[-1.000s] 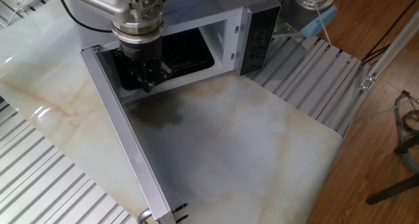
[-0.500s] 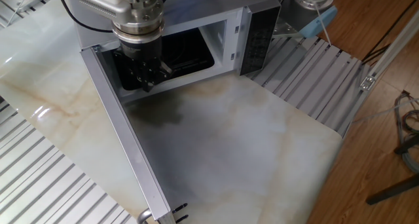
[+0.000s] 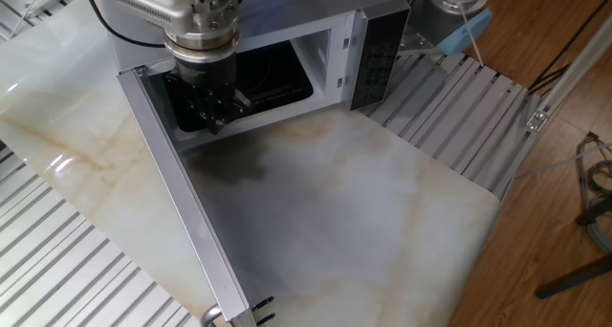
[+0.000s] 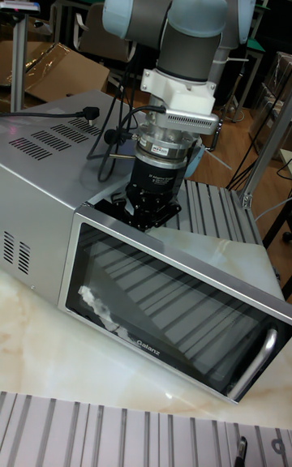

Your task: Close the microwave door

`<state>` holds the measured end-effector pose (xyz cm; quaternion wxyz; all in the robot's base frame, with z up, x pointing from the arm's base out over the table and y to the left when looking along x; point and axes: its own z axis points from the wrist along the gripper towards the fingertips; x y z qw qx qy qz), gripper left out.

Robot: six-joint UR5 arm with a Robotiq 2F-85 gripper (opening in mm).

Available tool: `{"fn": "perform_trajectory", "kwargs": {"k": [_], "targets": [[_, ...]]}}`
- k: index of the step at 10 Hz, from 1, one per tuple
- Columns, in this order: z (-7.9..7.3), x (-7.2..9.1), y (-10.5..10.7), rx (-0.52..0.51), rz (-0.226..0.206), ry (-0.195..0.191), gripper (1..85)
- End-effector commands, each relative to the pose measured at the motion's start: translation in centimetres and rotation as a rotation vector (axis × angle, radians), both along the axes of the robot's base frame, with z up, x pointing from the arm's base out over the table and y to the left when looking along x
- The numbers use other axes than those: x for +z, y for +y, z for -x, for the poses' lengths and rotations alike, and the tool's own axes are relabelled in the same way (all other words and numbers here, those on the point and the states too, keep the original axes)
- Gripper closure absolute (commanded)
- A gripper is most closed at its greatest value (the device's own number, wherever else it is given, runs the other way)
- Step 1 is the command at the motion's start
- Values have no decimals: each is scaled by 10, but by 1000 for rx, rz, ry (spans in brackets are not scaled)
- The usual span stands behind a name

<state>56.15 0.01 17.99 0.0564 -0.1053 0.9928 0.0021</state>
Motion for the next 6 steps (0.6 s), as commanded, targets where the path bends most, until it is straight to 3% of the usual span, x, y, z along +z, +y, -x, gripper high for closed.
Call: {"fn": "perform_trajectory", "kwargs": {"k": [1, 6], "targets": [[-1, 0, 5, -16, -28, -5, 847], [-1, -1, 7, -20, -41, -8, 847]]}}
